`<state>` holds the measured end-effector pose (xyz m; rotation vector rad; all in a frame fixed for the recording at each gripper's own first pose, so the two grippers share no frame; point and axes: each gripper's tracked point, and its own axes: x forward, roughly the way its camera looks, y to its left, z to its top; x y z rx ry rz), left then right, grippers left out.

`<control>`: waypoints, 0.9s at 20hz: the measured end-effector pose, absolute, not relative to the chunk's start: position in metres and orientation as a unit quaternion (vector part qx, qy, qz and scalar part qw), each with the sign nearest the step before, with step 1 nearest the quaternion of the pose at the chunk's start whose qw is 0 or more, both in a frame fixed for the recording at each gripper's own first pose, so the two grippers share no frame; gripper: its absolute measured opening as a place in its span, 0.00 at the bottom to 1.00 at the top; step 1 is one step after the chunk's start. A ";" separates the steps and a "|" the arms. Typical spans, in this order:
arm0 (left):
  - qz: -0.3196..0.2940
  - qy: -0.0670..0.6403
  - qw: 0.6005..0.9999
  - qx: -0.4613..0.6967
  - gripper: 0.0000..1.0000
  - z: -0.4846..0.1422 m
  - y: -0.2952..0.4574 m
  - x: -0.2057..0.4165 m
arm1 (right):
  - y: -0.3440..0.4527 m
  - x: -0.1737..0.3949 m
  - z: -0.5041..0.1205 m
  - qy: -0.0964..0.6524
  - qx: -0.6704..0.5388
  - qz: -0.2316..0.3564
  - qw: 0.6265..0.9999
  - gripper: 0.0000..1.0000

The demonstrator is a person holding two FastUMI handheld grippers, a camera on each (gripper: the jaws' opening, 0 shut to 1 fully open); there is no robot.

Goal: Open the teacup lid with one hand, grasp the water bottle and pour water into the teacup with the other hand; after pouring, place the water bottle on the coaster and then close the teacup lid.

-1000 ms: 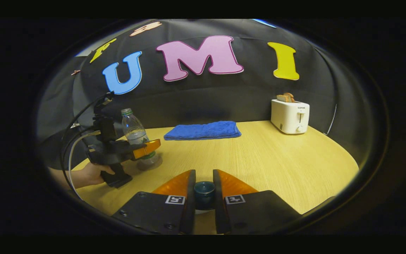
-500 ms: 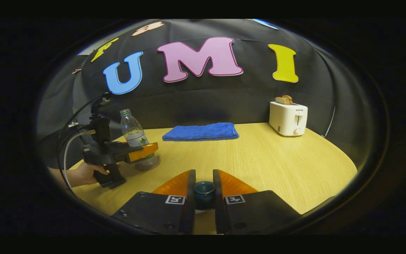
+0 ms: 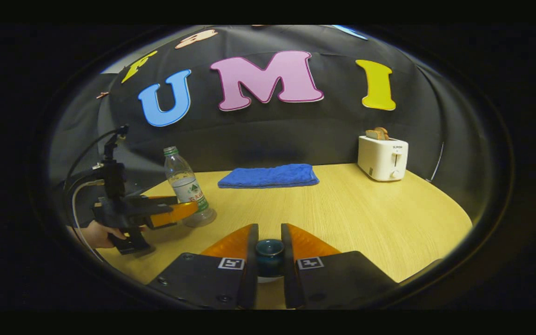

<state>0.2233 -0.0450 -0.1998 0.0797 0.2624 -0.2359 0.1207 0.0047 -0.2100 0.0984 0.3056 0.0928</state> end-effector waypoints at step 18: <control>-0.115 0.134 0.979 -0.102 0.96 -0.165 -0.045 0.135 | 0.029 0.120 -0.256 0.150 0.013 0.075 0.986 0.39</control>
